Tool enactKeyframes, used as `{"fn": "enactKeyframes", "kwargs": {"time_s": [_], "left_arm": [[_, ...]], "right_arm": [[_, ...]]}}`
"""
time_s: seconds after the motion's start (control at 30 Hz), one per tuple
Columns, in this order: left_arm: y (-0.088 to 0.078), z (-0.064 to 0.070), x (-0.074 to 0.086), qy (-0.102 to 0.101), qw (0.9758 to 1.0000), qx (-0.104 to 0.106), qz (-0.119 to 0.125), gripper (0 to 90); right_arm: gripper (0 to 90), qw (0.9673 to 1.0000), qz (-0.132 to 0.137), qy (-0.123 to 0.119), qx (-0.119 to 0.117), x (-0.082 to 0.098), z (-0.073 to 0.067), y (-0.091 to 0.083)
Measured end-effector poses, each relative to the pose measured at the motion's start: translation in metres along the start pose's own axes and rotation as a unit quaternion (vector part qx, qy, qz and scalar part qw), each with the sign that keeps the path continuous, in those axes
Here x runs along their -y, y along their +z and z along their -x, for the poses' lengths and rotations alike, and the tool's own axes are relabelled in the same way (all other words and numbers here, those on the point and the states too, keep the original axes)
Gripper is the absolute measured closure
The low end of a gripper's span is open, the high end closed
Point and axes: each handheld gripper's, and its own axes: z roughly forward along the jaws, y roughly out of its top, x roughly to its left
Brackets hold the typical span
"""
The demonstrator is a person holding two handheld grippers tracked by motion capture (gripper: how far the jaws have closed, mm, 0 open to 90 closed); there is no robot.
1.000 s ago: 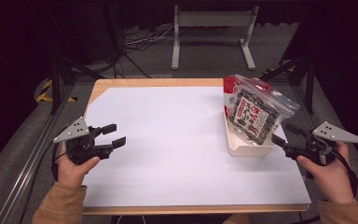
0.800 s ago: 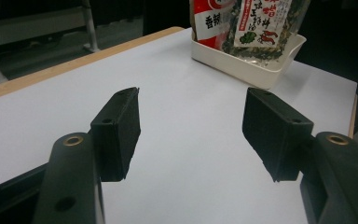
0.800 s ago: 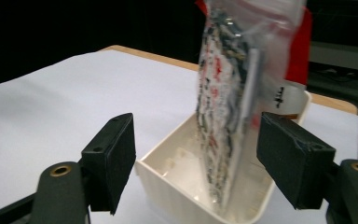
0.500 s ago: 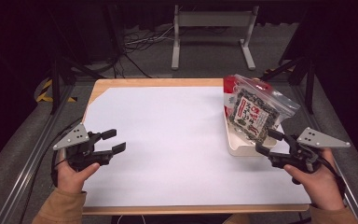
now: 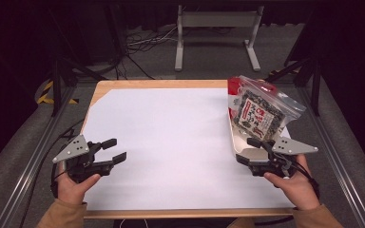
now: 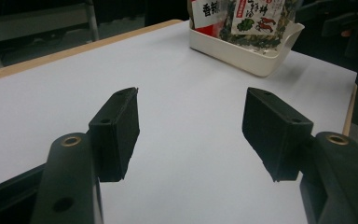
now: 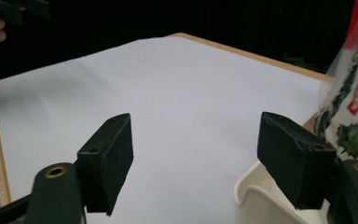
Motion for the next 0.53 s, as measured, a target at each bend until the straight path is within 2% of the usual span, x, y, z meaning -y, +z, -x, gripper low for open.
{"fn": "enactKeyframes", "kwargs": {"time_s": [0.23, 0.33, 0.43, 0.53], "left_arm": [[0.001, 0.001, 0.003, 0.005, 1.0, 0.007, 0.0, 36.9], [0.001, 0.001, 0.004, 0.01, 0.9998, 0.013, 0.013, 36.4], [0.0, 0.002, 0.005, 0.008, 0.9994, 0.019, 0.028, 35.9], [0.0, 0.002, 0.006, 0.01, 0.9994, 0.019, 0.027, 35.6]], "right_arm": [[27.1, 0.9999, -0.011, -0.005, 0.002, 0.007, -0.002, 0.011], [27.4, 1.0, -0.003, -0.008, 0.003, 0.008, -0.002, 0.011], [30.1, 0.9999, 0.004, -0.01, -0.006, 0.009, -0.002, 0.012], [31.0, 0.9999, 0.005, -0.011, -0.009, 0.011, -0.002, 0.013]]}}
